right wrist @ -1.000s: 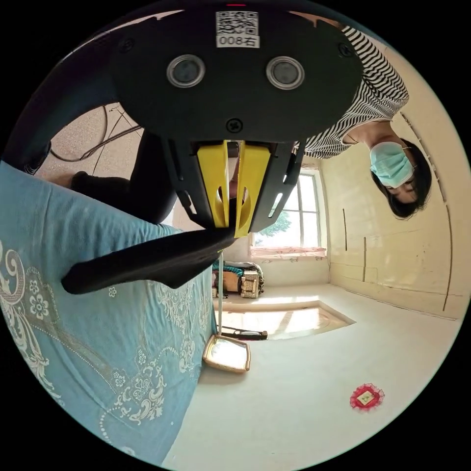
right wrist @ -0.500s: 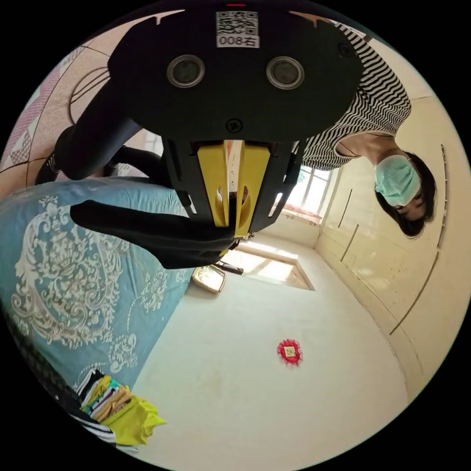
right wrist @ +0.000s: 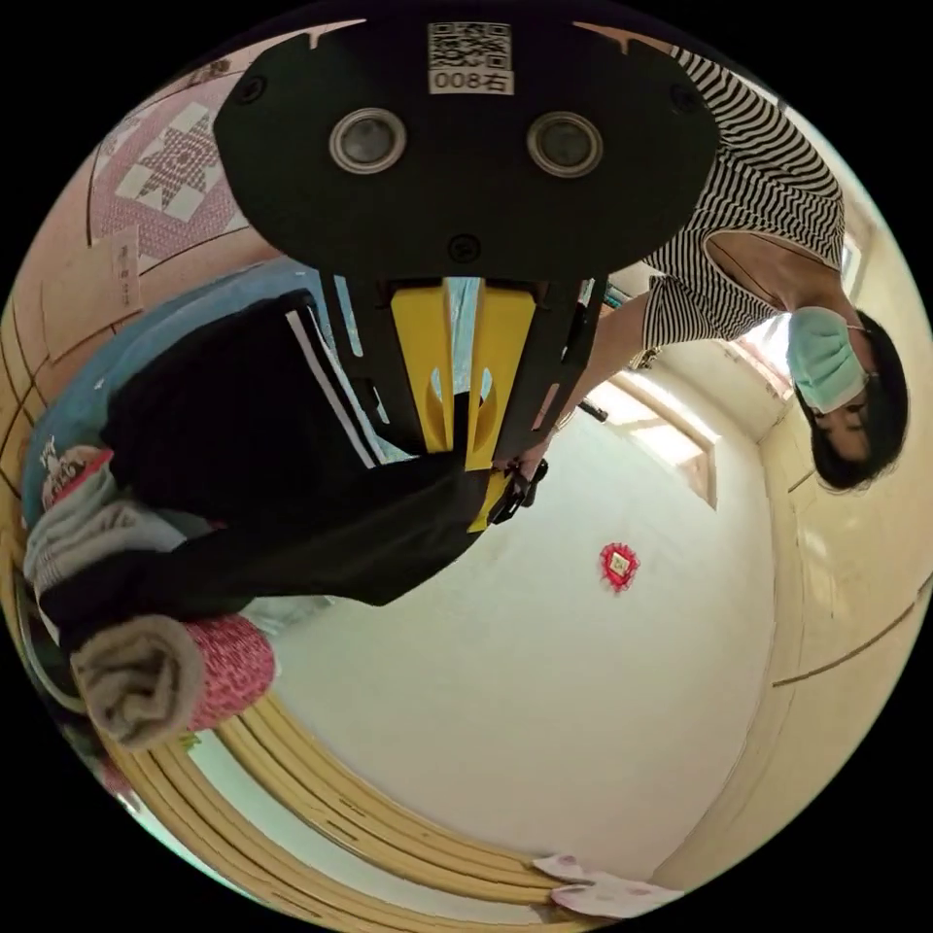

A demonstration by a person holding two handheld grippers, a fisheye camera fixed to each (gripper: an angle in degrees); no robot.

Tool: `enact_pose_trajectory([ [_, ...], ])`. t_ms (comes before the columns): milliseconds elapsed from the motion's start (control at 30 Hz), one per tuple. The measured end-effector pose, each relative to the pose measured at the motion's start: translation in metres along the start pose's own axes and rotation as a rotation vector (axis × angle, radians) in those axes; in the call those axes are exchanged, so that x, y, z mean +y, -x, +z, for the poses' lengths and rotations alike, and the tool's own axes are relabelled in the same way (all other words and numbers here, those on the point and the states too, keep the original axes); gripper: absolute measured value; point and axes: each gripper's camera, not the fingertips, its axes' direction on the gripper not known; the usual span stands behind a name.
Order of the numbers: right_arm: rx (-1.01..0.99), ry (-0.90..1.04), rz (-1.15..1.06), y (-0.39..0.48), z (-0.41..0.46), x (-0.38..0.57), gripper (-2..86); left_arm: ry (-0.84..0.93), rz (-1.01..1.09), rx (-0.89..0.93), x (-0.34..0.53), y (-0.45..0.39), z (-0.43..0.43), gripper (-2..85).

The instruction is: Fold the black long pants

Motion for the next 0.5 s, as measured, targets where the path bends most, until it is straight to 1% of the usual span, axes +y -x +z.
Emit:
enact_pose_trajectory([
  [33,0.025,0.01,0.105,-0.041,0.007,0.011,1.0,0.042,-0.066,-0.051,-0.012,0.022,0.021,4.6],
  [67,0.034,0.024,0.195,-0.078,0.016,0.025,1.0,0.048,-0.079,-0.06,-0.022,0.036,0.035,4.7],
  [100,0.028,0.034,0.225,-0.093,0.02,0.032,1.1,0.039,-0.073,-0.038,-0.026,0.04,0.039,4.8],
  [133,-0.009,0.035,0.257,-0.114,0.027,0.046,1.2,0.02,-0.076,0.025,-0.036,0.047,0.046,4.9],
  [200,-0.063,0.02,0.27,-0.135,0.032,0.065,1.3,0.032,-0.07,0.064,-0.052,0.049,0.057,5.3],
  [267,-0.09,-0.009,0.286,-0.155,0.034,0.082,1.6,0.059,-0.011,0.038,-0.074,0.038,0.071,6.0],
  [367,-0.1,-0.036,0.278,-0.172,0.033,0.094,2.0,0.056,0.016,0.033,-0.096,0.025,0.085,6.8],
  [500,-0.101,-0.074,0.272,-0.187,0.026,0.106,2.2,-0.011,0.033,0.006,-0.107,0.012,0.086,6.7],
])
